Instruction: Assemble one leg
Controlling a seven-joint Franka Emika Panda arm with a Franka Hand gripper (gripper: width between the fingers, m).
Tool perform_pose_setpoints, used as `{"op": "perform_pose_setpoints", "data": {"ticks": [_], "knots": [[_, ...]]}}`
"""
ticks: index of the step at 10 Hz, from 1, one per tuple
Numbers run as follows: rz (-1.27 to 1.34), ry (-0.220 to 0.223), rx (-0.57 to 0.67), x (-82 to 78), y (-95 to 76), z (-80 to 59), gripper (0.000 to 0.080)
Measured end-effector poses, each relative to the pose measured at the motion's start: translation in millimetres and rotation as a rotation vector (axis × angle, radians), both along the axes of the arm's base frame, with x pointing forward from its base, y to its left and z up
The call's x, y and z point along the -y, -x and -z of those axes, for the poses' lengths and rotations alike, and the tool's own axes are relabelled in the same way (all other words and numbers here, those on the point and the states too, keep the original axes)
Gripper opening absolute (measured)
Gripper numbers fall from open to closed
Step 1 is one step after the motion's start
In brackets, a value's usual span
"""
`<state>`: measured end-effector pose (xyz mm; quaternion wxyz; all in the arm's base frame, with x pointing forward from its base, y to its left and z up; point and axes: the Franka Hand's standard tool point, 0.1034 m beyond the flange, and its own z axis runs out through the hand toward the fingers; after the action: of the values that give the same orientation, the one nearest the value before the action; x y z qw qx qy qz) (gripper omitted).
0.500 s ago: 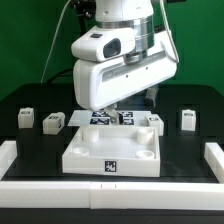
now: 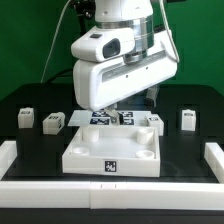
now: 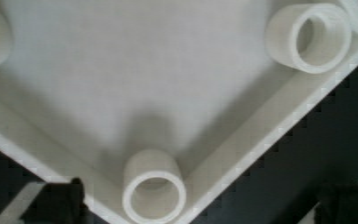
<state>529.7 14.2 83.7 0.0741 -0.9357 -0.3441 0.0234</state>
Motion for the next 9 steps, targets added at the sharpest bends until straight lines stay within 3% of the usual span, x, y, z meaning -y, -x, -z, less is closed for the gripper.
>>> {"op": "perform_pose_setpoints", "data": {"ticks": [3, 6, 9], "knots": [[-0.01, 0.004, 0.012, 0.2, -0.4, 0.1, 0.065], [-0.206, 0.051, 0.145, 3.0, 34.1, 7.1, 0.065], [-0.446, 0.103, 0.116, -6.3, 47.4, 15.5, 0.065]]}}
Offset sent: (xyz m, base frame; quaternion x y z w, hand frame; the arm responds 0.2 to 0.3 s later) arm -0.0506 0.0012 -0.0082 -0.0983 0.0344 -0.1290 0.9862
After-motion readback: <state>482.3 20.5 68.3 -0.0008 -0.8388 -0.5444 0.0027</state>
